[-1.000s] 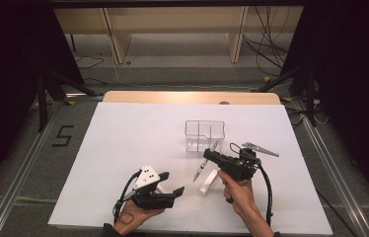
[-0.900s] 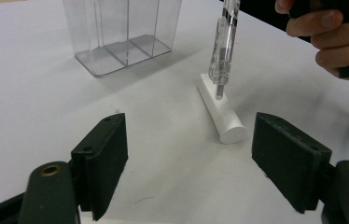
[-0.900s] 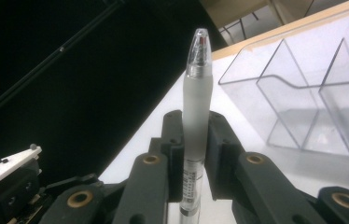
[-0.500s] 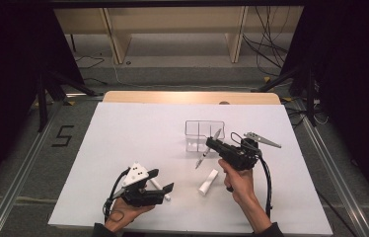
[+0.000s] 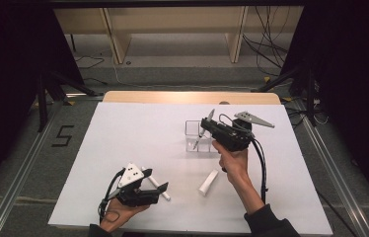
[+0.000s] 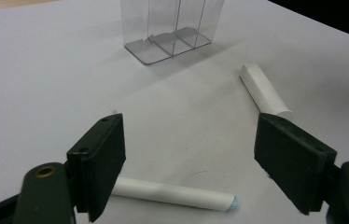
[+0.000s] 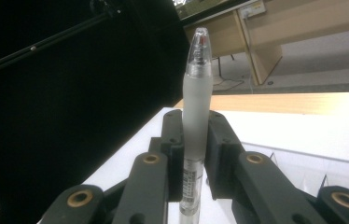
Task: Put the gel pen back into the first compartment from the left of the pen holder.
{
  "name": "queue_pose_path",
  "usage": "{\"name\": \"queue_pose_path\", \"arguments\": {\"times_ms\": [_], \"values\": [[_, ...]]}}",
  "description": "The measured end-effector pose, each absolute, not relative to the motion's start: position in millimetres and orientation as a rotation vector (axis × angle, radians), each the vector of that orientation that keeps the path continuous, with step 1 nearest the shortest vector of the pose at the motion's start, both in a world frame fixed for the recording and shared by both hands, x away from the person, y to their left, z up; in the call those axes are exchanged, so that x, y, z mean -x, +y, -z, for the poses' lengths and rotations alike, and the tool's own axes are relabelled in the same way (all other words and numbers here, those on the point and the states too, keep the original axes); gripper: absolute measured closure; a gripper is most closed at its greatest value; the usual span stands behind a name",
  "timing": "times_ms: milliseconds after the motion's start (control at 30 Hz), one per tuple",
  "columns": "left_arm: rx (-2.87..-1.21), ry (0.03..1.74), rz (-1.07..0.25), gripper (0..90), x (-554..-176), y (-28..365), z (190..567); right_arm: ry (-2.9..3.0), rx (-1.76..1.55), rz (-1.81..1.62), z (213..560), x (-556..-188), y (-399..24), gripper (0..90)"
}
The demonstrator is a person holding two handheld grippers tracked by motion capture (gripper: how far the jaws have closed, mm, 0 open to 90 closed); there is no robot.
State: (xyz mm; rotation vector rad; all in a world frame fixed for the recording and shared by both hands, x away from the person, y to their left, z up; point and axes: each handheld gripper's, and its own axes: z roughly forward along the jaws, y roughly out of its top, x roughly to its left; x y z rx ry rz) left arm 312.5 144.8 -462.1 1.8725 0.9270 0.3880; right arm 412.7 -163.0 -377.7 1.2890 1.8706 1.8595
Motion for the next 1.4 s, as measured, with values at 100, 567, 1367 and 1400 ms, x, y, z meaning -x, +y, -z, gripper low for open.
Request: {"name": "queue_pose_path", "arguments": {"times_ms": [100,567,1367,1400], "values": [[-1.867,0.935,-0.388,23.2,-313,146,462,1.866,-1.281,-1.843,375,-418,-161,79.9],[-1.861,0.952,-0.394,20.1,-313,149,464,1.836,-1.291,-1.826,361,-438,-157,79.8],[-1.875,0.947,-0.401,19.2,-314,149,466,1.825,-1.340,-1.701,369,-467,-147,79.8],[-1.875,0.947,-0.401,19.2,-314,149,466,1.827,-1.345,-1.693,371,-469,-147,79.7]]}}
